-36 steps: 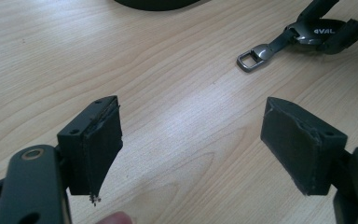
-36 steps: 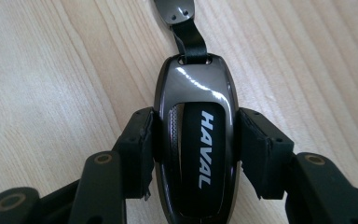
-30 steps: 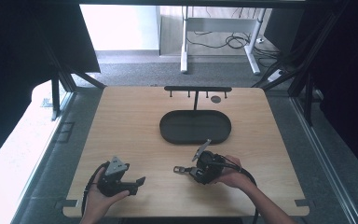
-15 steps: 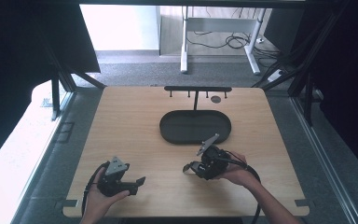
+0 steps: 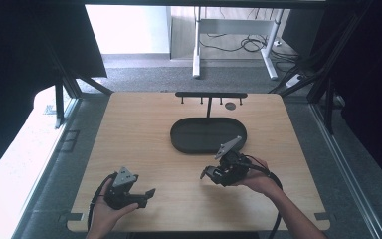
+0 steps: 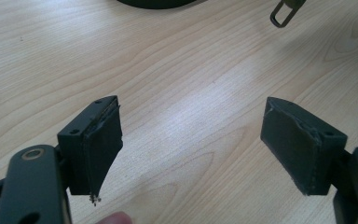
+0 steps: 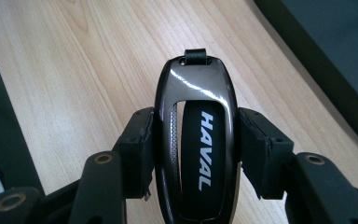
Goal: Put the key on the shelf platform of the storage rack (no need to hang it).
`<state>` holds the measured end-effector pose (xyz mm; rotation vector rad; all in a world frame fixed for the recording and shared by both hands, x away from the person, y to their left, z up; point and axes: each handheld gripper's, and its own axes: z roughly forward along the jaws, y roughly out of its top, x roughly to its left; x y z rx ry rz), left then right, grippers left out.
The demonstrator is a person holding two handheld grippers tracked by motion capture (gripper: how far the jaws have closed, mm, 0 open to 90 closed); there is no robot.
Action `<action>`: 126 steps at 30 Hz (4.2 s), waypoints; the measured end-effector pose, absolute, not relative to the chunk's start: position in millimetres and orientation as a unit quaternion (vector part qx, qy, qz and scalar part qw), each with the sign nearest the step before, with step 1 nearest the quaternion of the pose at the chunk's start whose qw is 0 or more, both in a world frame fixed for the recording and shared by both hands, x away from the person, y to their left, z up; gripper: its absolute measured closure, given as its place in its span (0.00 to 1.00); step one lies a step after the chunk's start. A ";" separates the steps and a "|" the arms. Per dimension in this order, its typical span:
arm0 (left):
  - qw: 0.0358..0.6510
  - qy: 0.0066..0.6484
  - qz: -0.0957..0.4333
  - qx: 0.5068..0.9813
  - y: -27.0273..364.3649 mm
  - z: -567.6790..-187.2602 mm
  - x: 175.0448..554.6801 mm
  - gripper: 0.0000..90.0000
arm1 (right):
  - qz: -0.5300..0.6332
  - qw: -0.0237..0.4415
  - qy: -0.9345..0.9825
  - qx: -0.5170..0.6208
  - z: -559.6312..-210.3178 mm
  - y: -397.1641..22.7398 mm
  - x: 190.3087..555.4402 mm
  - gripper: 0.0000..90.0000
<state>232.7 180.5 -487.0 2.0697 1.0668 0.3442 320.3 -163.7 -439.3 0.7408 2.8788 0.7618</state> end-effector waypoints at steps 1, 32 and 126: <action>0.383 0.418 0.135 0.812 180.5 -487.1 232.8 0.23 | 0.249 0.037 0.937 0.241 -438.2 -164.2 320.8 0.55; 0.381 0.420 0.134 0.813 180.6 -488.2 233.6 0.23 | 0.277 0.057 0.924 0.259 -415.3 -174.5 337.3 0.55; 0.381 0.415 0.133 0.815 180.2 -488.0 233.8 0.23 | 0.242 0.084 0.924 0.284 -435.0 -137.0 461.1 0.55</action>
